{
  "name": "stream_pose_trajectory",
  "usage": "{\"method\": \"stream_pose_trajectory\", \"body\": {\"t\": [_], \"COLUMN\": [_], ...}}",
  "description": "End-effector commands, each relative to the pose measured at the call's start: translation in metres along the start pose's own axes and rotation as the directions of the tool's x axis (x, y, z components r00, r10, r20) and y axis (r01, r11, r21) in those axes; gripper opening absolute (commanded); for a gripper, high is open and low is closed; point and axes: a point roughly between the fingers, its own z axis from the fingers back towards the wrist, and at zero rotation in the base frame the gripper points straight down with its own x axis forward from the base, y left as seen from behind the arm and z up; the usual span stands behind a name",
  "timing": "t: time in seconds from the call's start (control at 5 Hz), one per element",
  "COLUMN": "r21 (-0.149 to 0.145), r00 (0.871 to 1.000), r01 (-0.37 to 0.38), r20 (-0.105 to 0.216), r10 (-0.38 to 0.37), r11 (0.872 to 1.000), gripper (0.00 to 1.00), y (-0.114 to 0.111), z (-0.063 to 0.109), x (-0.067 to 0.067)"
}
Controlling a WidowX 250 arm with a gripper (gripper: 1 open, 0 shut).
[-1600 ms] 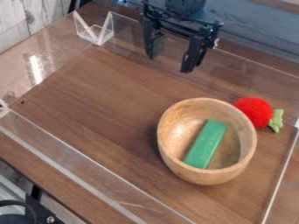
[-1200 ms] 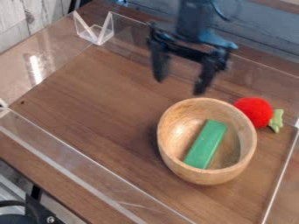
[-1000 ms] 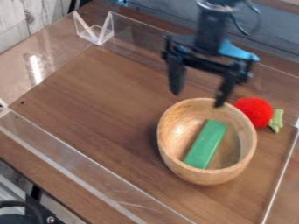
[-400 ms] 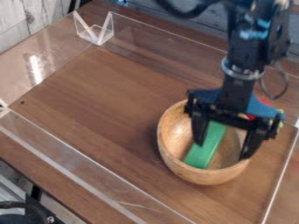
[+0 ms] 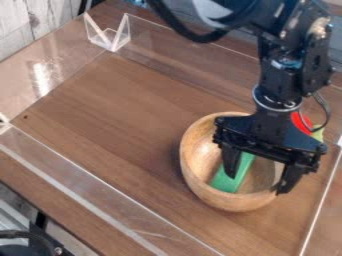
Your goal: Remove the green block from the brown bowl and put it on the table
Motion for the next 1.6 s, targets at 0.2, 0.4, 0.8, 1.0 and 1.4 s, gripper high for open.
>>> {"method": "stream_pose_trajectory", "body": {"t": [0.2,0.4,0.8,1.0,1.4], "r21": [-0.026,-0.028,-0.033,-0.037,-0.051], "r00": [0.996,0.997,0.983,0.979,0.975], "r01": [0.068,-0.007,-0.131,-0.15,-0.158], "r20": [0.064,0.082,0.124,0.133,0.149], "r10": [-0.066,0.009,0.134,0.154,0.164], "r11": [0.997,1.0,0.991,0.988,0.986], "gripper": [1.0,1.0,1.0,1.0,1.0], "y": [0.026,0.045,0.041,0.039,0.016], "z": [0.028,0.034,0.046,0.049,0.041], "x": [0.011,0.031,0.03,0.024,0.0]}}
